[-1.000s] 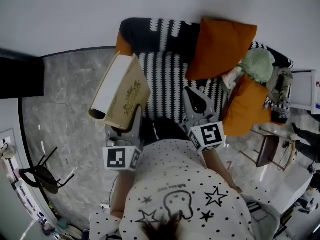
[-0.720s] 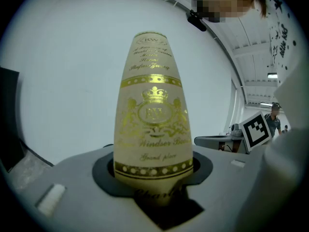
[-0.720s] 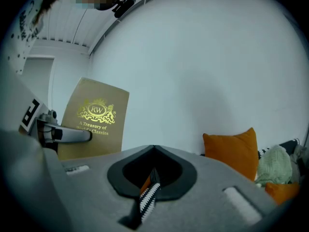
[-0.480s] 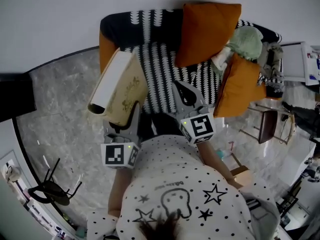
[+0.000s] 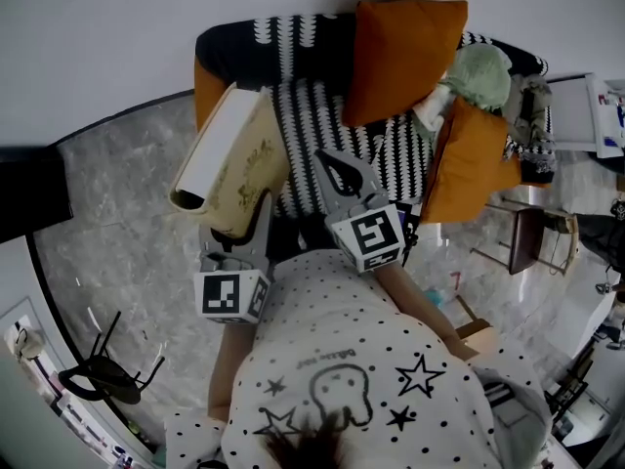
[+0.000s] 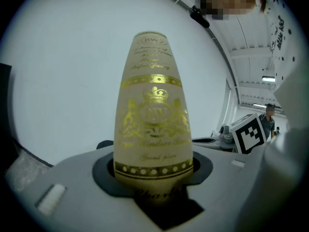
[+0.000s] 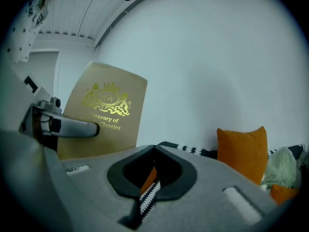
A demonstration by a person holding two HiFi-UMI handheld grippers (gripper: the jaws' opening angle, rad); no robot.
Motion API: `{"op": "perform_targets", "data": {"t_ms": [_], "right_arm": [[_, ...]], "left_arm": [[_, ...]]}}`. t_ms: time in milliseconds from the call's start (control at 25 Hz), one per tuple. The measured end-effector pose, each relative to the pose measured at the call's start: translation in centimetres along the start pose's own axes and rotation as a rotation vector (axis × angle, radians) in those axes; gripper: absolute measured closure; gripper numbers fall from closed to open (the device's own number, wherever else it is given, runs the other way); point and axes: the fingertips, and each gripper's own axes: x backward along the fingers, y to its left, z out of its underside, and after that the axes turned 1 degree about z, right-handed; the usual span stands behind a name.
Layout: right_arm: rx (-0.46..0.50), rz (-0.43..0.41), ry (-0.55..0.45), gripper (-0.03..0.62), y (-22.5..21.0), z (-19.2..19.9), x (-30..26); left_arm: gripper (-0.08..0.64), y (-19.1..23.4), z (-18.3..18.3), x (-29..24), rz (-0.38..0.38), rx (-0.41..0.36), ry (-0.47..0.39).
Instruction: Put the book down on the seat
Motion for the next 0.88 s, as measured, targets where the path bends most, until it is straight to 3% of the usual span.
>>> {"op": "perform_targets", "data": {"t_ms": [480,880], "right_arm": [[0.012,-0.009,-0.013,0.591,0.4,-0.8,0.0],[0.007,0.007,-0.012,0.591,-0.2,-1.1,-0.8]], "left_arm": [[0.336,0.5,0.6,0.0,0.013,-0.015,0.027],[0.337,1.7,3.4,-2.2,0.08,-0.053,0.17]]}}
